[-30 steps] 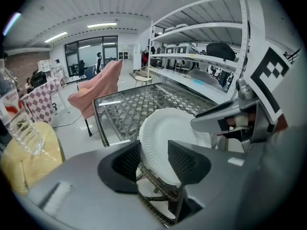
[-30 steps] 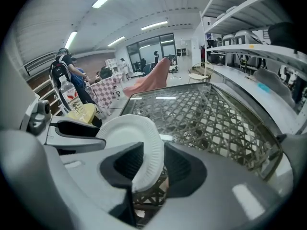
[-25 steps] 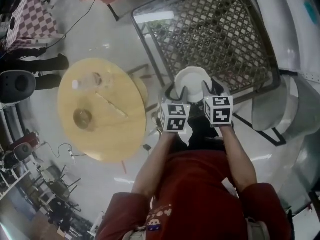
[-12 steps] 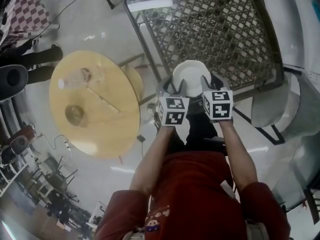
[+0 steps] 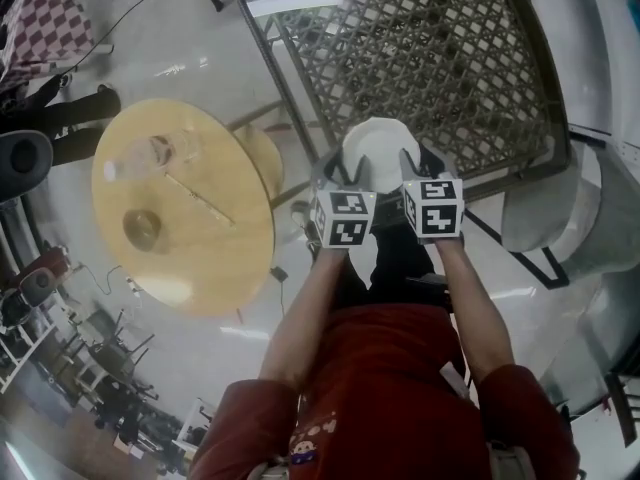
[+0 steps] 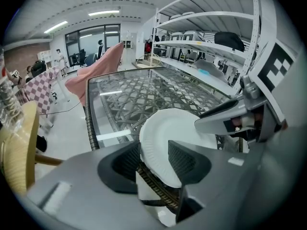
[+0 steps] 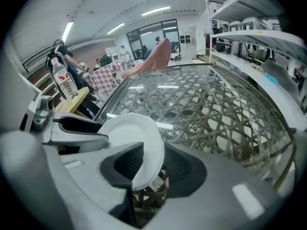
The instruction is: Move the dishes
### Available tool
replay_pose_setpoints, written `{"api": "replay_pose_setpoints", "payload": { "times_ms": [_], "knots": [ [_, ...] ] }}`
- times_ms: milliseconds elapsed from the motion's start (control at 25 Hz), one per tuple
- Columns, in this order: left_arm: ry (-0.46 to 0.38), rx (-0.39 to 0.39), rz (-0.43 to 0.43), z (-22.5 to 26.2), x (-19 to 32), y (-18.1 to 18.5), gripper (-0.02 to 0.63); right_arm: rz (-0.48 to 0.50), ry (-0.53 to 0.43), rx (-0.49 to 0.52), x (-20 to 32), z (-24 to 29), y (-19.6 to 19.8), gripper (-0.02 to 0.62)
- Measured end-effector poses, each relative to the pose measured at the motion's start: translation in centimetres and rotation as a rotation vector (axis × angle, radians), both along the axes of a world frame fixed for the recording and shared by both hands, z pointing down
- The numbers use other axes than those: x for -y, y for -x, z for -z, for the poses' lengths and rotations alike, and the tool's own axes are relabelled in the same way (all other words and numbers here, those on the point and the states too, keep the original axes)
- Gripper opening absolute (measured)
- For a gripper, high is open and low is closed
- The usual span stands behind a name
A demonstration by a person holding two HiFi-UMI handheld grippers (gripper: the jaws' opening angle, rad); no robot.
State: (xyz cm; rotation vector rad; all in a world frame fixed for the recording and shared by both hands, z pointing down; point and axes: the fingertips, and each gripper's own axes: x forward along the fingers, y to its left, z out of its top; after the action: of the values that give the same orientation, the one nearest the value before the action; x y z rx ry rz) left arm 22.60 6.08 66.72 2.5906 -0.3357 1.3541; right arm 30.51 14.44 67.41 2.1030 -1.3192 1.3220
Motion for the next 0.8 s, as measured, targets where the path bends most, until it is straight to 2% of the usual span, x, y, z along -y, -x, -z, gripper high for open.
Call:
{"api": "replay_pose_setpoints", "payload": {
  "times_ms": [280, 440, 520, 800],
  "knots": [
    [0.006, -0.008, 0.009, -0.3, -0.2, 0.0, 0.201, 0.011, 0.012, -0.020, -0.1, -0.2, -0.1, 0.138],
    [0.007, -0.008, 0.008, -0.2, -0.1, 0.1, 0.206, -0.029, 0.004, -0.014, -0.2, 0.0, -0.1, 0.138],
    [0.007, -0.008, 0.013, -0.2, 0.0, 0.2, 0.241, -0.041, 0.001, -0.024, -0.2, 0.1, -0.3, 0.156],
    [-0.013, -0.050, 0.032, 1.4, 0.8, 0.2, 0.244, -0.052, -0.037, -0.079, 0.6, 2.0, -1.4, 0.156]
  ]
}}
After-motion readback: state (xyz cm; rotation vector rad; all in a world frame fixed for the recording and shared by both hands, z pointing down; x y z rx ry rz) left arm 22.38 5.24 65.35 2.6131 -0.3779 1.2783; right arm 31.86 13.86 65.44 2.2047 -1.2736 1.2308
